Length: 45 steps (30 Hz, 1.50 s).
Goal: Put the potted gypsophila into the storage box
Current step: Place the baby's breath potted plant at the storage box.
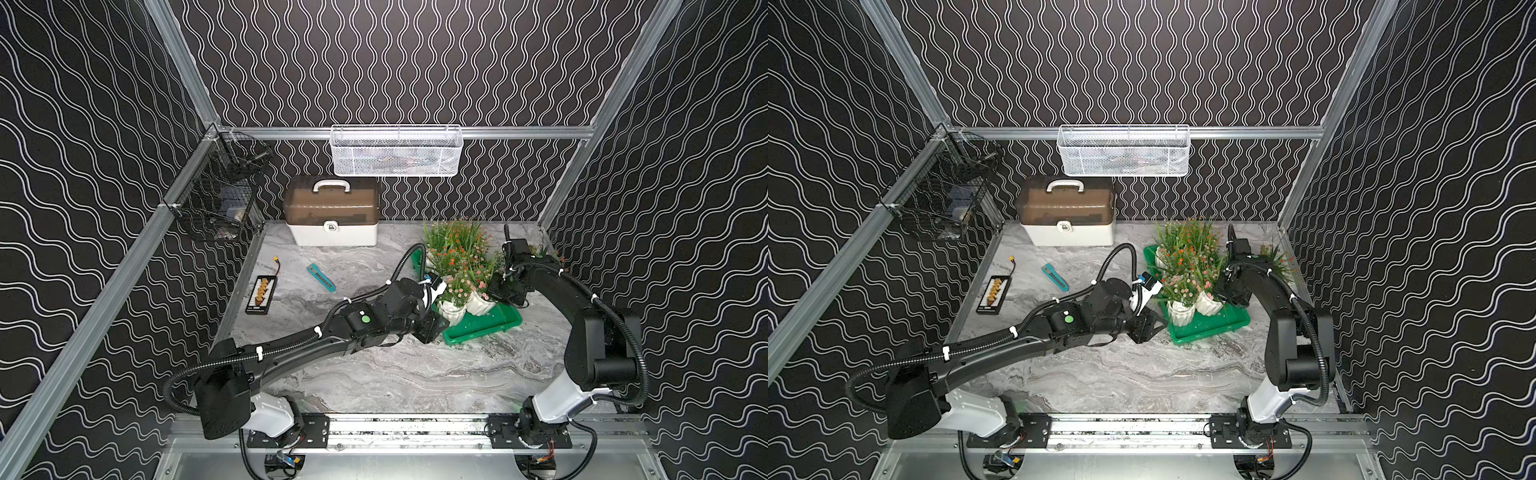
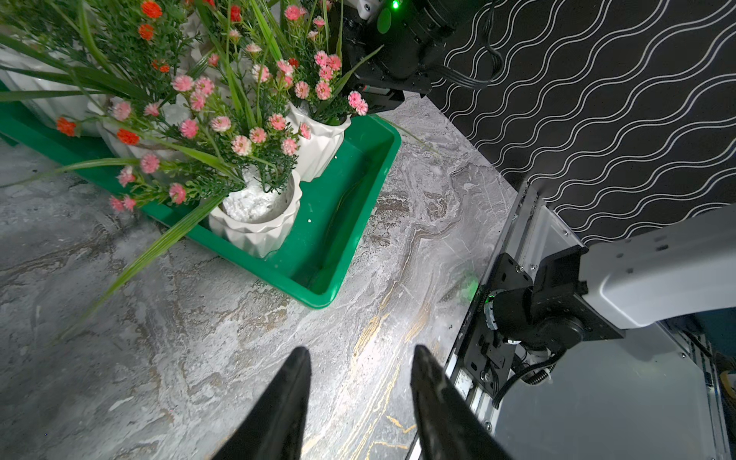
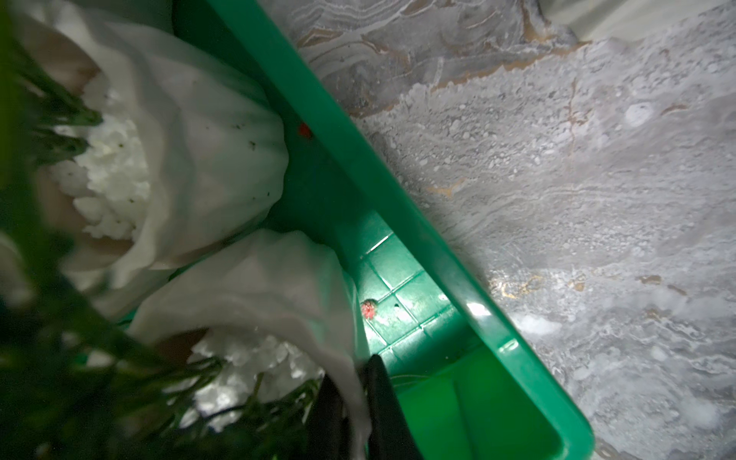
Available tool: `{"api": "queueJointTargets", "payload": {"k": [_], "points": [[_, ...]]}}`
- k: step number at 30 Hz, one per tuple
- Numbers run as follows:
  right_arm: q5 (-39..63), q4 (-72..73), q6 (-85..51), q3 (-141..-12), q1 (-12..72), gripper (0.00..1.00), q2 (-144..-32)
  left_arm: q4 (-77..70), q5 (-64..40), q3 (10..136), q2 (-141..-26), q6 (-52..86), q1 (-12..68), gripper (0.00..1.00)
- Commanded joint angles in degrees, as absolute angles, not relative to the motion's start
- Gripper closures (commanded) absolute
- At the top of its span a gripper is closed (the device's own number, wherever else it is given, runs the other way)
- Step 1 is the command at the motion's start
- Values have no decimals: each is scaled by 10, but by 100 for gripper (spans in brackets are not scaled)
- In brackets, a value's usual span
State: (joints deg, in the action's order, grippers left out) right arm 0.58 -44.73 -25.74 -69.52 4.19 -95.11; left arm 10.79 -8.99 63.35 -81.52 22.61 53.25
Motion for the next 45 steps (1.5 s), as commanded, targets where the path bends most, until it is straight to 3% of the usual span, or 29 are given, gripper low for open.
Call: {"api": "queueJointTargets", "payload": {"k": [1, 22, 35, 45], "points": [[21, -425, -266, -699, 44, 85, -944, 102, -88, 631, -807, 223, 533, 54], [39, -431, -272, -689, 43, 80, -897, 122, -85, 623, -776, 207, 533, 51], [-39, -476, -259, -669, 26, 67, -744, 184, -120, 596, -645, 205, 532, 49], [-60, -475, -217, -715, -15, 58, -770, 269, -101, 626, -598, 174, 532, 37]]}}
